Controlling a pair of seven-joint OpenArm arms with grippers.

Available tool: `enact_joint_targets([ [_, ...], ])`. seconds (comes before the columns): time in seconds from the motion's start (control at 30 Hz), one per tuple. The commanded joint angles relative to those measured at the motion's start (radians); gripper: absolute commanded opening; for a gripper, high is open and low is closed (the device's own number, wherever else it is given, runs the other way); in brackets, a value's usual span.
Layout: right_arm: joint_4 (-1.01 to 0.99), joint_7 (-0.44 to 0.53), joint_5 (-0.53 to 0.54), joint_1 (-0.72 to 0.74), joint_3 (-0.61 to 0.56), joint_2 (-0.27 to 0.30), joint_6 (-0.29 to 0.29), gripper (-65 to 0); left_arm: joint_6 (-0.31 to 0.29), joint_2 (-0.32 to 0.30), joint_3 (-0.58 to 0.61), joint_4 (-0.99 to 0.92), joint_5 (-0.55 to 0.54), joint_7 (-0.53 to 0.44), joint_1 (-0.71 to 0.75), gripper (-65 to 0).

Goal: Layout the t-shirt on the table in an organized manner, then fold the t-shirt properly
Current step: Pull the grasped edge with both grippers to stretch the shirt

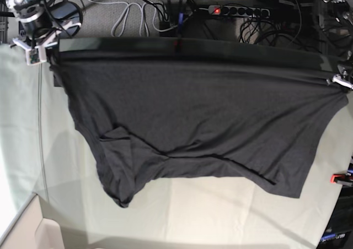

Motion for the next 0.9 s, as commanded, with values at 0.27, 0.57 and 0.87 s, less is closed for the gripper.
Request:
enact_joint_targets([
  [0.27,-0.092,-0.082,0.004,0.294,-0.035,0.019,0.006,-65.0,0.011,-0.037,0.049,-0.137,0.009,-0.033,-0.129,-64.6],
  [0.57,-0.344,-0.301,0.002,0.646,-0.176,0.137,0.006,-62.3,0.020,-0.088,0.239,-0.452,0.067,-0.033,-0.418,-64.4],
  [0.87,-0.389,-0.315,0.002,0.712,-0.117,0.156,0.005,-34.4,0.014,-0.088,0.247,-0.573,0.104,-0.027,-0.550,-38.9],
])
